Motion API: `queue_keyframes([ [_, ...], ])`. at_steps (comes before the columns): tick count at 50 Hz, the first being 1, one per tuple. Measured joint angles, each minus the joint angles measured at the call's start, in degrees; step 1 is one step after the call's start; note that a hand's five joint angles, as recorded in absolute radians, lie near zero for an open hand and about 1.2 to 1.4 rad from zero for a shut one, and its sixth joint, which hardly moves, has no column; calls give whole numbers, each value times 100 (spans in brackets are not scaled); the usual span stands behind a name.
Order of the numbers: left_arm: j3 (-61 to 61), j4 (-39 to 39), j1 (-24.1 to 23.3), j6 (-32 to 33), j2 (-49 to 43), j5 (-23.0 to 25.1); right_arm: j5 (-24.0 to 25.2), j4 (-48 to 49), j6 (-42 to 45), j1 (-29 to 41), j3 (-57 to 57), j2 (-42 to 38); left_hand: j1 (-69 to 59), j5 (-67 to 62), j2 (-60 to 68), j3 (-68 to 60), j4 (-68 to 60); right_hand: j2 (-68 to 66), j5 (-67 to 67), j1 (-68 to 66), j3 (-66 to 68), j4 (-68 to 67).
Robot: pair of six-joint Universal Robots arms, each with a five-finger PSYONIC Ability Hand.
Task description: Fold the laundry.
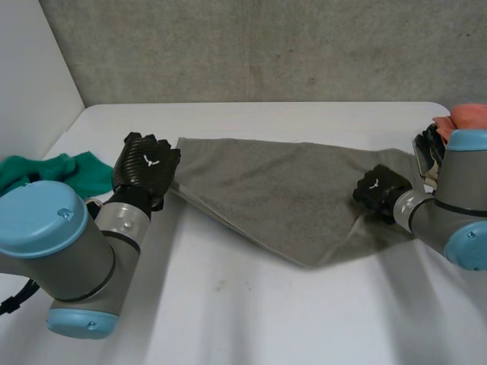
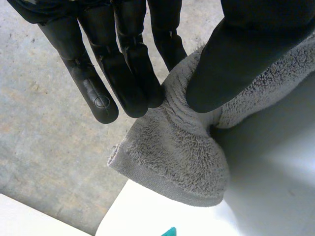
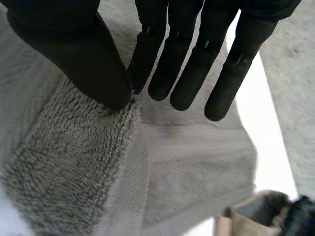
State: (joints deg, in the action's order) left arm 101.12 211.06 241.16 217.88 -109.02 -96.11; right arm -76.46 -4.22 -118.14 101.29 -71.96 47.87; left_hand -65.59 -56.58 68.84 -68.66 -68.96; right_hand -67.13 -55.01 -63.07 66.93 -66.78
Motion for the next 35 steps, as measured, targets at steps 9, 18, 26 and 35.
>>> queue_keyframes([
  [9,1,-383,133,-43,411,-23,-289,150,-377,-249,-380,1108,0,0,0,0,0,-25,-19,0,149,-197],
  [18,154,-1237,354,-212,1471,6,-373,-1290,-438,-1001,-890,2495,0,0,0,0,0,-25,-20,0,149,-203],
  [26,477,-2036,346,-239,2259,141,-239,-2864,-253,-1421,-1528,3330,0,0,0,0,0,-25,-268,-186,151,-206],
  [35,714,-2823,278,-189,1794,330,-76,-2636,-262,-1402,-2157,3307,0,0,0,0,0,-25,-269,-186,152,-207],
])
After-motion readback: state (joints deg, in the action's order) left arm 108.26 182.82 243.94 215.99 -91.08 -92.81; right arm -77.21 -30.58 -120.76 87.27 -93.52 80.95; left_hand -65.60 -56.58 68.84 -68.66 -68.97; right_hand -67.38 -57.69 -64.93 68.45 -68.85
